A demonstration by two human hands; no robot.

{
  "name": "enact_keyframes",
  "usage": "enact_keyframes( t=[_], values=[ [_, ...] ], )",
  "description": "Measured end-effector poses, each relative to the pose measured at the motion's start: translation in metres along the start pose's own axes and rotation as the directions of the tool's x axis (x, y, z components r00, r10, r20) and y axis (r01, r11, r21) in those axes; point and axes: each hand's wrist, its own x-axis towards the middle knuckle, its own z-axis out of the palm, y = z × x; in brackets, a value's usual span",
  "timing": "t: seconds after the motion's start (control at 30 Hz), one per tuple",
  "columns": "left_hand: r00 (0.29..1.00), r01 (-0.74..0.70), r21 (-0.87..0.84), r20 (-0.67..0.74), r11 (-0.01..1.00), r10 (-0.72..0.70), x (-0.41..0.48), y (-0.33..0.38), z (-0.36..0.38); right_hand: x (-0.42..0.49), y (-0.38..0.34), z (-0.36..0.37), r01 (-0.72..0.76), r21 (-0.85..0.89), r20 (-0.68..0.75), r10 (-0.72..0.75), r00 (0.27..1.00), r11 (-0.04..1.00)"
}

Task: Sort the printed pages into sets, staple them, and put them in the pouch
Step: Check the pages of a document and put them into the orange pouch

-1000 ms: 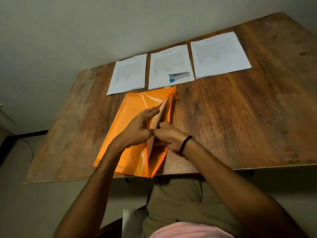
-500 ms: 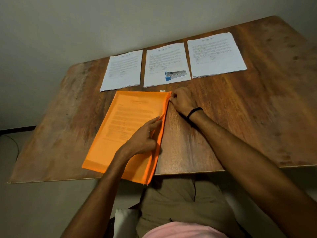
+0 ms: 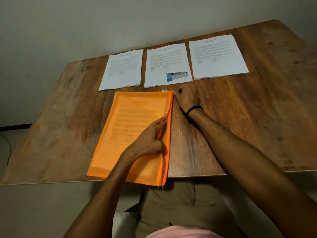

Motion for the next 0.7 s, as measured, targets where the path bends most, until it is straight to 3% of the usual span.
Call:
enact_keyframes(
  t=[0.27, 0.47, 0.6, 0.7],
  values=[
    [0.99, 0.016, 0.115, -0.138, 0.993, 0.0, 0.024, 0.021, 0.013, 0.006, 0.015, -0.011, -0.019, 0.12, 0.049, 0.013, 0.999, 0.993],
    [0.991, 0.027, 0.315, -0.135, 0.949, 0.016, 0.03, 0.035, 0.014, 0.021, 0.055, -0.074, -0.156, 0.108, -0.173, 0.173, 0.97, 0.982],
    [0.935, -0.11, 0.355, -0.28, 0.928, 0.218, 0.056, 0.057, 0.001, 0.049, 0.091, -0.102, -0.376, 0.01, -0.321, 0.359, 0.876, 0.927],
    [0.891, -0.251, 0.342, -0.283, 0.905, 0.354, 0.101, 0.087, -0.004, 0.07, 0.103, -0.11, -0.529, -0.076, -0.366, 0.47, 0.803, 0.845]
  ],
)
